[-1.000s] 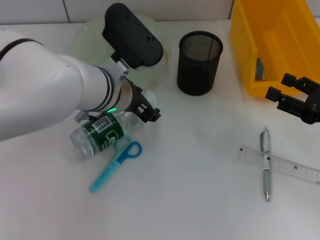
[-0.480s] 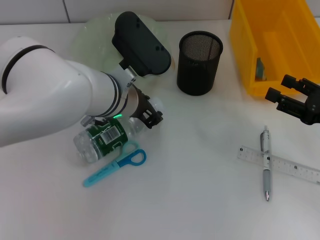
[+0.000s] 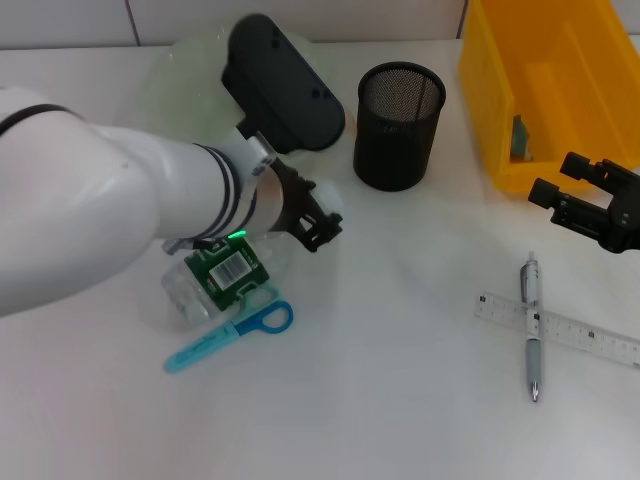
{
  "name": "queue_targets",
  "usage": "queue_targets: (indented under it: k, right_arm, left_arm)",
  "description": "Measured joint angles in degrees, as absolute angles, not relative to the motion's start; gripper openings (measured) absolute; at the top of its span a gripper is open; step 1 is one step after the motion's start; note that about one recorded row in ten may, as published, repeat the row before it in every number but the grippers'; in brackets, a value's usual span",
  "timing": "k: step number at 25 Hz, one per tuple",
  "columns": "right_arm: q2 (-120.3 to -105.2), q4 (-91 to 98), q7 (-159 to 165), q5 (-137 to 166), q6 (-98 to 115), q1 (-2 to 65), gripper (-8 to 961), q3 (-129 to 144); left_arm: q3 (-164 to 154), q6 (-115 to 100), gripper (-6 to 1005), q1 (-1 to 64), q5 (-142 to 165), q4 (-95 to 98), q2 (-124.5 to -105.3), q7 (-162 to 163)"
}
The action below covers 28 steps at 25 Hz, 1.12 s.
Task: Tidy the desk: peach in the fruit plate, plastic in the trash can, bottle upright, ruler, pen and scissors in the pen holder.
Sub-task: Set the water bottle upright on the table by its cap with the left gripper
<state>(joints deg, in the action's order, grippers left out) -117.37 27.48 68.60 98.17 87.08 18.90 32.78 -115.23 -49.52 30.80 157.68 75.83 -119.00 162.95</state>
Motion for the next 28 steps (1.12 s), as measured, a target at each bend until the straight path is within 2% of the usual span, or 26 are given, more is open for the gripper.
queue_targets:
  k: [3, 5, 6, 8, 9, 14, 20, 28]
  right_arm:
    - [-117.36, 27.38, 68.39, 98.17, 87.10, 18.90, 779, 32.78]
    - [-117.36, 27.38, 68.36, 98.17, 87.09, 18.90, 780, 32.77]
    - [-117.35, 27.38, 68.34, 98.17, 87.09, 18.90, 780, 32.75]
    - [-117.34, 27.38, 68.32, 98.17, 87.09, 18.90, 780, 32.71]
    - [-117.34, 27.38, 68.32, 98.17, 87.10, 18.90, 780, 32.70]
    - [-117.34, 27.41, 68.30, 98.16, 87.10, 19.06, 780, 32.69]
    - [-117.38, 27.21, 68.28, 98.13, 87.01, 19.51, 780, 32.69]
    - [-117.42, 27.15, 68.28, 98.08, 86.86, 19.52, 780, 32.69]
  left_arm:
    - [-113.80, -48.74, 443, 26.36, 157.70, 82.67, -118.83, 160.78]
    - [-113.80, -48.74, 443, 26.36, 157.70, 82.67, -118.83, 160.78]
    - [-112.39, -46.97, 443, 21.58, 157.64, 88.75, -118.75, 158.53]
    - [-111.91, -45.84, 443, 19.66, 157.48, 90.86, -118.74, 157.59]
    - [-111.11, -42.04, 443, 15.43, 157.22, 94.47, -118.70, 156.23]
    - [-110.90, -34.93, 444, 11.79, 156.79, 95.33, -118.54, 156.00]
    - [-109.86, -34.04, 444, 12.19, 150.20, 94.65, -118.42, 151.19]
    - [-100.48, -45.85, 444, 15.55, 127.35, 91.99, -118.48, 135.44]
